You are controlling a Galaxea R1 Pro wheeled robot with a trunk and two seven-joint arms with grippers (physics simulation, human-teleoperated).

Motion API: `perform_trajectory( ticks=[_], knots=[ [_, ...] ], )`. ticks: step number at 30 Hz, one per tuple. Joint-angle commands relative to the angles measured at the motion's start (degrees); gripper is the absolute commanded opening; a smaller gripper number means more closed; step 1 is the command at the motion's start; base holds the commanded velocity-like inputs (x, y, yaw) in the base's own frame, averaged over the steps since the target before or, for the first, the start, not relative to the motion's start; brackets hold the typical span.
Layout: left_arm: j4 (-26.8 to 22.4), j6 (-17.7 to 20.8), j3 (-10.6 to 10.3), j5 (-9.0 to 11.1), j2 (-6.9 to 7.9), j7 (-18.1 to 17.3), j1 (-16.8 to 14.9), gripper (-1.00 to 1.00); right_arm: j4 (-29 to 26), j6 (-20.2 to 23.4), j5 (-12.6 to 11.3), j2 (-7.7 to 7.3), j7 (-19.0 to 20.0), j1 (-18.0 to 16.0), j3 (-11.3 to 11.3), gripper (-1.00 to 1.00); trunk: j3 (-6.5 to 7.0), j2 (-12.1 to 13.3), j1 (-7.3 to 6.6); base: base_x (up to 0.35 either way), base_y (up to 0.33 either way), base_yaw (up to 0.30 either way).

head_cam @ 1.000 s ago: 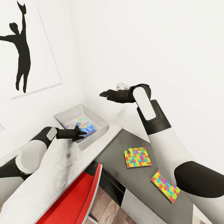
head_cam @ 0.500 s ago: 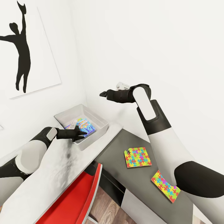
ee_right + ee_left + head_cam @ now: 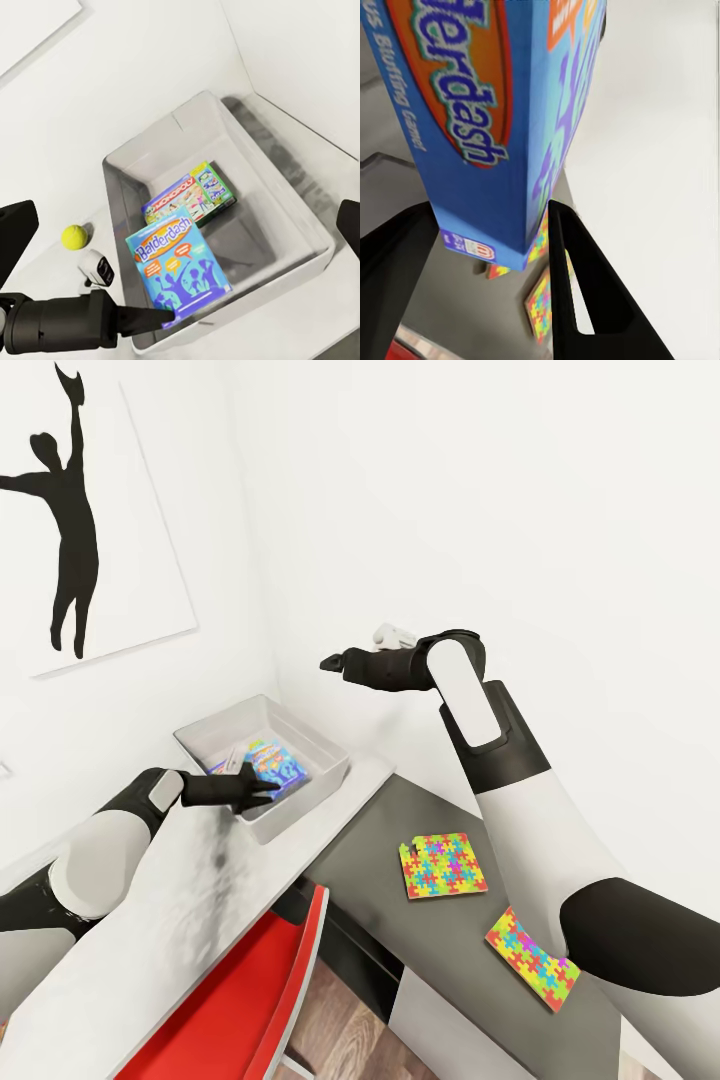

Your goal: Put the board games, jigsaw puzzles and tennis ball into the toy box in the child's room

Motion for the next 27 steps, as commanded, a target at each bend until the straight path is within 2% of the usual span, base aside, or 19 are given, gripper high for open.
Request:
perform_trajectory(
  ticks=[1, 10, 18, 27],
  knots=[
    [0.0, 0.2, 0.3, -0.3, -0.01, -0.2, -0.1, -1.00, -0.1, 0.1, -0.6, 0.00, -0.6, -0.1, 0.0, 1.00, -0.08, -0.1, 0.02, 0.000, 0.000, 0.000],
    [-0.1, 0.1, 0.3, 2.1, -0.01, -0.2, -0.1, -1.00, 0.0, 0.0, -0.7, 0.00, -0.5, -0.1, 0.0, 1.00, -0.08, -0.1, 0.02, 0.000, 0.000, 0.000],
    [-0.2, -0.7, 0.3, 2.5, -0.01, -0.3, -0.1, -1.00, 0.0, 0.0, -0.6, 0.00, -0.6, -0.1, 0.0, 1.00, -0.16, -0.1, 0.02, 0.000, 0.000, 0.000],
    [-1.9, -0.9, 0.3, 2.6, -0.14, 0.2, -0.1, -1.00, 0.0, 0.0, -0.7, 0.00, -0.6, -0.1, 0.0, 1.00, -0.89, -0.1, 0.02, 0.000, 0.000, 0.000]
  ],
)
